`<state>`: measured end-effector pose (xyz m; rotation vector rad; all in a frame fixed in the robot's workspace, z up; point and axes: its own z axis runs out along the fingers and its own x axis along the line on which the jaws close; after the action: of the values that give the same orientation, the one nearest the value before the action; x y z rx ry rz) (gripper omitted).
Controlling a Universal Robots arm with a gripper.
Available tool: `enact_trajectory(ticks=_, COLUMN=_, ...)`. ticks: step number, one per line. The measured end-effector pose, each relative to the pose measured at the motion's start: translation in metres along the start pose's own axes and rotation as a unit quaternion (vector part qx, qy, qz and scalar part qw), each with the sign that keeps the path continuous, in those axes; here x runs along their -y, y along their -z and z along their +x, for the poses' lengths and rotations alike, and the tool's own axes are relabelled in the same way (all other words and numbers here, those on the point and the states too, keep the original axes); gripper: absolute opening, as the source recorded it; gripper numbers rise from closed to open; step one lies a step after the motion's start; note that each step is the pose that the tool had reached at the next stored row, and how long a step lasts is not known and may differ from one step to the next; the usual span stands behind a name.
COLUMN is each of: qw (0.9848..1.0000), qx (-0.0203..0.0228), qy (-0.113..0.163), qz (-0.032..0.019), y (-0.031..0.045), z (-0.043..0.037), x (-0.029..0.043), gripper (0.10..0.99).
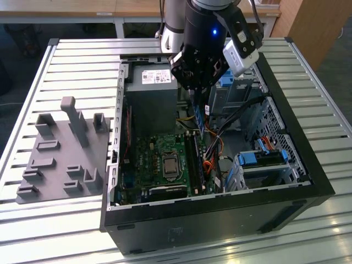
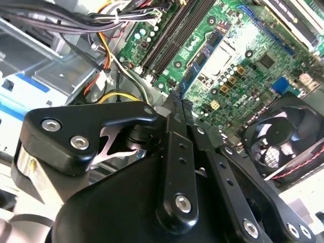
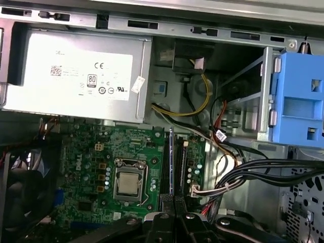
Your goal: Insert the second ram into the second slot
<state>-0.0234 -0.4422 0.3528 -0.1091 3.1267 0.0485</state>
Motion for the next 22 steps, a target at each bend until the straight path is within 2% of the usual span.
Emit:
enact_trajectory(ticks=3, qw=1.0, qx=0.0002, qy=-0.009, qz=0.0003, y=-0.0022, z=0.0, x=0.0, gripper=0.114)
enact_trajectory(ticks=22, qw=1.0, qx=-0.0008, qy=-0.009, qz=0.0002, y=-0.0087, z=0.0001, x=0.0003, gripper=0.114)
